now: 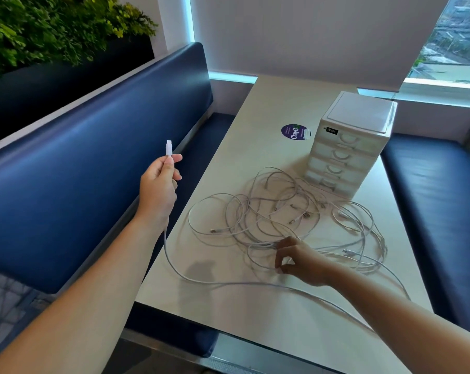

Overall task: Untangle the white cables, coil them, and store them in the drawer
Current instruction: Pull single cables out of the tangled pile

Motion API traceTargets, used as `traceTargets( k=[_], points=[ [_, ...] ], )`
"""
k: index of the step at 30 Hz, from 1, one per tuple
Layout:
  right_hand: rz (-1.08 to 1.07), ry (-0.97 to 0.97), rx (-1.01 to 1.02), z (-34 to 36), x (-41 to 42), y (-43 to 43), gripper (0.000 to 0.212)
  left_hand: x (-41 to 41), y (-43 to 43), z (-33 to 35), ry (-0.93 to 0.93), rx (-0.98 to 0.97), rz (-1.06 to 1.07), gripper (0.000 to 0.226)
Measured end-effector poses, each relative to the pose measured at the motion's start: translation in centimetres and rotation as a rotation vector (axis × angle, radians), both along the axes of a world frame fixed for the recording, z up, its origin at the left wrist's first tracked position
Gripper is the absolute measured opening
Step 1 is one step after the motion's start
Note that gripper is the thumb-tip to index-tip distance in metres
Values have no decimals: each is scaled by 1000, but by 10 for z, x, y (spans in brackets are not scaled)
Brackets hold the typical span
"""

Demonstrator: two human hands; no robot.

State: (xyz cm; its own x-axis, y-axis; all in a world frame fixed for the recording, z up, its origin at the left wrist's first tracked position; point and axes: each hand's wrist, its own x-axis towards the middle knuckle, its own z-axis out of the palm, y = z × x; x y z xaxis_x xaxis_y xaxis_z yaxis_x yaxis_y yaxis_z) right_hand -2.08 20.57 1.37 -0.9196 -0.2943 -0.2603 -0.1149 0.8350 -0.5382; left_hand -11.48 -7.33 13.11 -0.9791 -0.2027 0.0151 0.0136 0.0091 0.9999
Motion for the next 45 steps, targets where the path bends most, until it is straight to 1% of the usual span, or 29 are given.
traceTargets(
  k=[2,5,6,8,9,11,12,15,19,21,24,27,30,33,35,38,39,42,45],
  points=[
    [11,-16,17,3,-3,1,28,1,-3,1,-6,0,-4,26],
    [-21,-71,25,8,-3,2,16,2,-5,1,-11,1,-9,27],
    [-36,-87,7,10,-3,2,17,2,-6,2,-13,2,-11,27],
    [-48,-107,9,11,-4,2,28,2,-6,2,-19,9,-14,26],
    [-39,-101,49,10,-5,2,31,2,-6,2,-21,12,-17,26],
    [-14,-45,150,6,-7,-2,28,3,-7,1,-21,12,-24,26],
    [-21,0,164,3,-7,-4,24,3,-8,1,-20,11,-26,26],
    [-74,138,106,0,-12,-12,22,4,-7,1,-23,15,-34,26],
    [-55,262,40,-4,-31,-31,19,4,-8,2,-30,28,-37,26],
    [-56,285,41,-8,-45,-43,22,4,-8,1,-36,33,-36,26],
    [-80,263,69,-10,-68,-58,31,4,-9,0,-46,37,-32,26],
    [-41,233,180,-12,-89,-63,40,2,-14,-1,-49,25,-34,26],
    [79,204,318,-12,-100,-59,45,0,-19,-2,-49,1,-48,26],
    [141,241,326,-14,-109,-57,36,-3,-25,-4,-51,-14,-58,27],
    [120,301,291,-16,-113,-54,27,-4,-28,-4,-55,-12,-63,27],
    [115,339,261,-21,-119,-48,21,-8,-31,-4,-65,-13,-69,26],
    [106,329,256,-21,-119,-46,19,-9,-32,-5,-69,-15,-71,26],
    [108,424,275,-24,-124,-41,8,-14,-33,-6,-78,-17,-81,27],
    [158,452,279,-27,-129,-36,14,-17,-32,-7,-85,-17,-92,27]
  ],
)
